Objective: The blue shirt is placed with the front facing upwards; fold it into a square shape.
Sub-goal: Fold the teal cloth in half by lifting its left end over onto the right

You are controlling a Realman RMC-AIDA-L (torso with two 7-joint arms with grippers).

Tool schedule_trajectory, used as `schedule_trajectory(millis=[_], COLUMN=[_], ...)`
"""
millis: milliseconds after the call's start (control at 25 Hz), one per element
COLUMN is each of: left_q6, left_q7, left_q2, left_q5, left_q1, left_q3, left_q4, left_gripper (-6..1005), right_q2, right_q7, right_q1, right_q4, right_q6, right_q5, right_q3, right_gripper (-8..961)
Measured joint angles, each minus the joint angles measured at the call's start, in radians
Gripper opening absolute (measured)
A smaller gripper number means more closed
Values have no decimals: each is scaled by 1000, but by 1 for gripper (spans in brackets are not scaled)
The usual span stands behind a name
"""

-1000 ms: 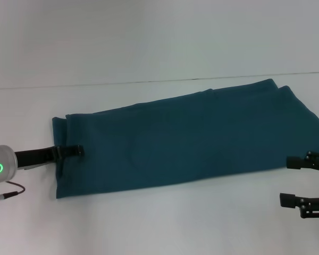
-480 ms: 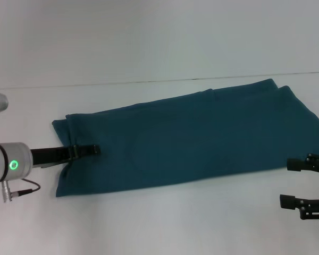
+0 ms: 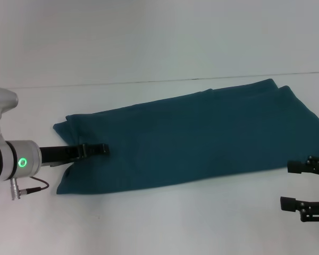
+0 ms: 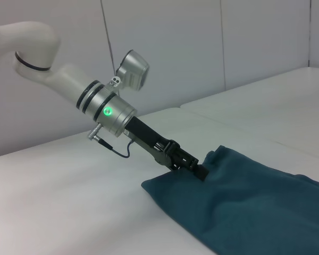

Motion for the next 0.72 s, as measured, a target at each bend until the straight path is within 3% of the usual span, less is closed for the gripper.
schedule_trajectory(millis=[360,480,720], left_q6=[2,-7,-11], left_q7=[6,7,8], left_q2=[-5,-6,-7], left_q5=[7,7,6], left_q1=[-8,-9,-10], left_q3=[16,55,66], left_q4=[-3,-3,4], left_gripper=[874,713,571], right_q2=[0,0,0], right_q7=[-3,-3,-4], right_q1=[-1,-3,-7], right_q4=[3,4,14], right_q6=[0,0,0], right_q5=[0,0,0], right_q3=[0,0,0], right_gripper=[916,916,917])
